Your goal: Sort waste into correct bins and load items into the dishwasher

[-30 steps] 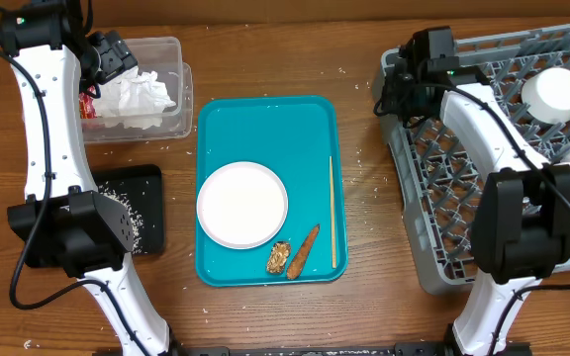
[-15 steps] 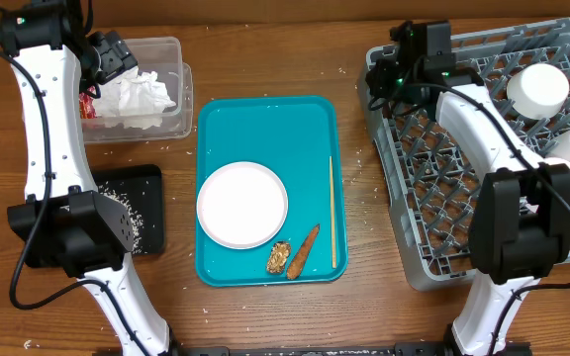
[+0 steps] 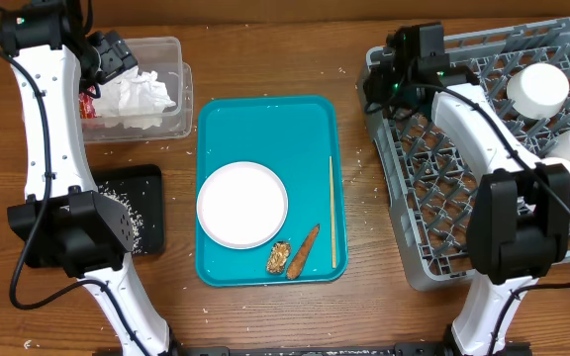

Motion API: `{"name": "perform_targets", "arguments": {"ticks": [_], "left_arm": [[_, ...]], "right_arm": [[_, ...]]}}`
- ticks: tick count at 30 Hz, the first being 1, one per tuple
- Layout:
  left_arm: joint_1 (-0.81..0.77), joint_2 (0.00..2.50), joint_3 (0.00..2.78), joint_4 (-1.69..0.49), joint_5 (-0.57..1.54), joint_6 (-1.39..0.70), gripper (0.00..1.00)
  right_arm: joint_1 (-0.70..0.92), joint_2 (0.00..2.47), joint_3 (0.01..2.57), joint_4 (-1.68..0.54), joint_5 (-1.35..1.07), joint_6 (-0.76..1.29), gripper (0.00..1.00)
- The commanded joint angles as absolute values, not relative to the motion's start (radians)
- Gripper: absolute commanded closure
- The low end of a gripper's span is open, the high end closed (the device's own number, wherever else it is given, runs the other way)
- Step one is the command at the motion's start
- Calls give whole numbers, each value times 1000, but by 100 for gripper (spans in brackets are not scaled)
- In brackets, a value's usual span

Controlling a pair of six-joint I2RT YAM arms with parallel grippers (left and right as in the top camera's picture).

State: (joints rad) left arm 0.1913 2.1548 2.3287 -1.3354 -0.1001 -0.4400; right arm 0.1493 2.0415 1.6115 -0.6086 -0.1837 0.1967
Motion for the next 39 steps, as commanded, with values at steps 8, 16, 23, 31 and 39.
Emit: {"name": "perform_targets", "arguments": {"ticks": [8,16,23,31,39], "left_arm": [[186,2127,2325,-1334,-96,-453,0],[186,2127,2325,-1334,-96,-453,0],[186,2127,2325,-1334,-96,-453,0],[186,2127,2325,-1334,-96,-453,0],[186,2127,2325,-1334,-96,-453,0]], "right_arm": [[147,2074,1611,-714,-124,104,62],[151,2090,1611,-648,-112,149,79],[151,2091,1611,-568,-32,183,80],[151,2090,1611,-493,-46,195,80],[151,2090,1613,-503,-46,195,78]]}}
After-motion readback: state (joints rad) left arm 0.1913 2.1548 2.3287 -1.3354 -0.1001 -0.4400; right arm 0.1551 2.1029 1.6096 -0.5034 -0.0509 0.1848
